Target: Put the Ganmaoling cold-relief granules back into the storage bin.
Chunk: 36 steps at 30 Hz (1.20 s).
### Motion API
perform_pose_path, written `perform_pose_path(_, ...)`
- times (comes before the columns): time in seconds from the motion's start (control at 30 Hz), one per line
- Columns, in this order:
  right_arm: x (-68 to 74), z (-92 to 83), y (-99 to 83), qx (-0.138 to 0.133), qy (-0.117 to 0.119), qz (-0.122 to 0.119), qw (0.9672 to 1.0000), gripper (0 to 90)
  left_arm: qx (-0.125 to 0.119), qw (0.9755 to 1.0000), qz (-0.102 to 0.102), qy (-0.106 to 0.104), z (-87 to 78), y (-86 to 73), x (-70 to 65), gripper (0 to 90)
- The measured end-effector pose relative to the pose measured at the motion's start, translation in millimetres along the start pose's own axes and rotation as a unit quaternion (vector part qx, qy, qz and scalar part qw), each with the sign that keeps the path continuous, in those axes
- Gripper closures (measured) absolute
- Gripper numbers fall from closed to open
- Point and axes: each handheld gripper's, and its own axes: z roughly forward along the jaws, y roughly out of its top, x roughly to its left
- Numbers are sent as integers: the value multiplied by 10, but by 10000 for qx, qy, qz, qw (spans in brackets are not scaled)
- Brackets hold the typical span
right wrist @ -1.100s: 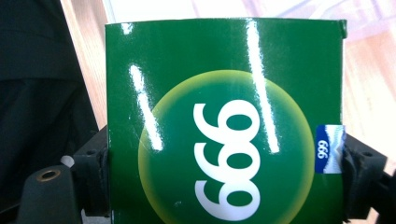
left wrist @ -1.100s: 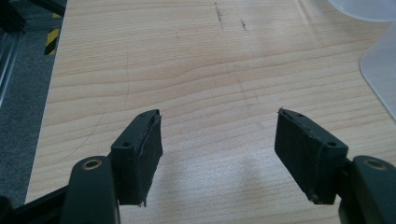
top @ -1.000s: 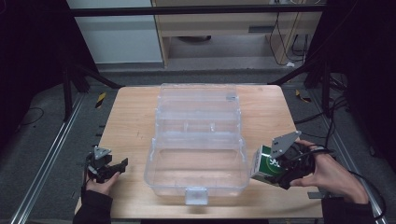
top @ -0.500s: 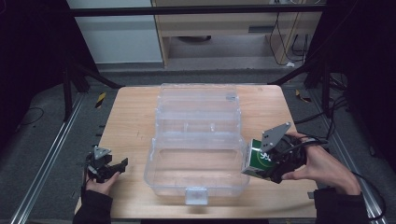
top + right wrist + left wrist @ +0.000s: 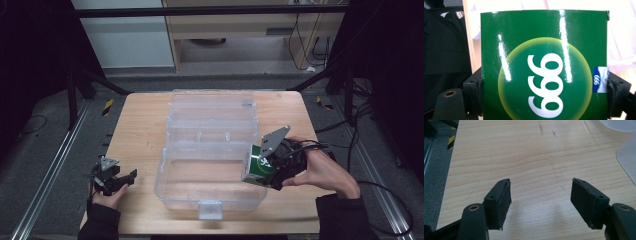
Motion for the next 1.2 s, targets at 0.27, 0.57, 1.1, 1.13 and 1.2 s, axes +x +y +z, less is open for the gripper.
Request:
perform_pose_path(0.27, -1, 147, 108, 49, 96, -93, 9999, 162, -6, 10000, 1, 3, -5, 1, -1, 322)
perform_pose_path(0.57, 29, 323, 161, 176, 205, -143, 9995, 162, -12, 10000, 7, 3, -8, 0, 2, 323)
perform_pose_path(1.1, 47, 572, 75, 272, 296, -63, 9992, 162, -19, 10000, 12, 19, -12, 0, 3, 326)
perform_pose_path(1.13, 50, 596, 64, 284, 298, -51, 9991, 162, -21, 10000, 11, 18, -13, 0, 3, 326)
perform_pose_path(1.2, 53, 635, 47, 309, 308, -66, 9990, 162, -22, 10000, 9, 23, -13, 0, 4, 326)
